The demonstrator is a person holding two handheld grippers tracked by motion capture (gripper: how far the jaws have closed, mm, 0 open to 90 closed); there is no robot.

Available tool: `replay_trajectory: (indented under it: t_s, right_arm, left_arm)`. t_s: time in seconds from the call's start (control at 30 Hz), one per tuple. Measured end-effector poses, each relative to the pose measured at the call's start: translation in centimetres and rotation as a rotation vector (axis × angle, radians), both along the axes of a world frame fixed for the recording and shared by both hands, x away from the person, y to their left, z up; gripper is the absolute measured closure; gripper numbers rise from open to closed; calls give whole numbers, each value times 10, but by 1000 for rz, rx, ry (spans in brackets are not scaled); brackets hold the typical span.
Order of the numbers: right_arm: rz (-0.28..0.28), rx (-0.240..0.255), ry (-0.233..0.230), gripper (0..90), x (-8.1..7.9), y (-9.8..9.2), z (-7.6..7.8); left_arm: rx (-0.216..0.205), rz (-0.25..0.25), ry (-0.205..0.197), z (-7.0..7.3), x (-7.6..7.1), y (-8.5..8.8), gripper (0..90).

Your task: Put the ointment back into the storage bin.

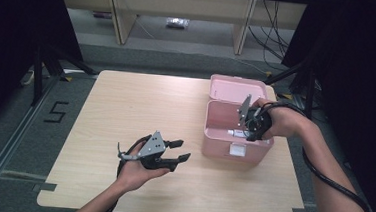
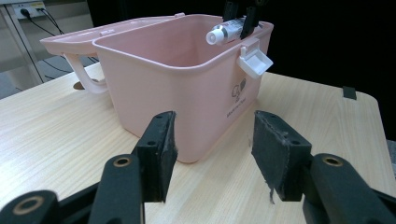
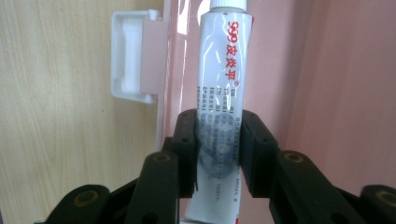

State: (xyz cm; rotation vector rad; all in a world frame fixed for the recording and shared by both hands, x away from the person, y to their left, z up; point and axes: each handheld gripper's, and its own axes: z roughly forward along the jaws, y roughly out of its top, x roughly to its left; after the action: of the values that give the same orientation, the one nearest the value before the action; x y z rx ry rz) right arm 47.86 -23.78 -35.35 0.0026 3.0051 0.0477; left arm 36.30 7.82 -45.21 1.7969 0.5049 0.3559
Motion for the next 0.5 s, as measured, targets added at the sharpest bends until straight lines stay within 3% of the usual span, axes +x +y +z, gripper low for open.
replay_trajectory:
  t_s: [0.03, 0.1, 0.17, 0.2, 0.23, 0.37, 0.4, 0.5]
  right_arm:
    - [15, -7, -3, 713, 1, 0, 0]
    - [-40, -13, 0, 713, -2, 0, 0]
    - [-20, 7, 19, 713, 1, 1, -2]
    - [-85, -9, 13, 713, -4, 0, -2]
    - [-45, -14, 12, 713, 0, 0, -3]
    - [-35, -16, 11, 713, 1, 0, -4]
    - [-11, -14, 15, 713, 3, 1, -5]
    - [-25, -15, 16, 713, 3, 0, -6]
  left_arm:
    - [0, 0, -1, 0, 0, 0, 487]
    - [2, 1, -1, 0, 0, 1, 487]
    - [0, 1, -1, 1, 0, 1, 488]
    - [-8, -1, -2, 1, 0, 0, 488]
    - [-16, -7, -3, 0, 1, 0, 488]
    - [-15, -6, -4, 0, 1, 0, 487]
    - [-15, -6, -3, 0, 1, 0, 487]
    - [-2, 1, -1, 1, 0, 1, 488]
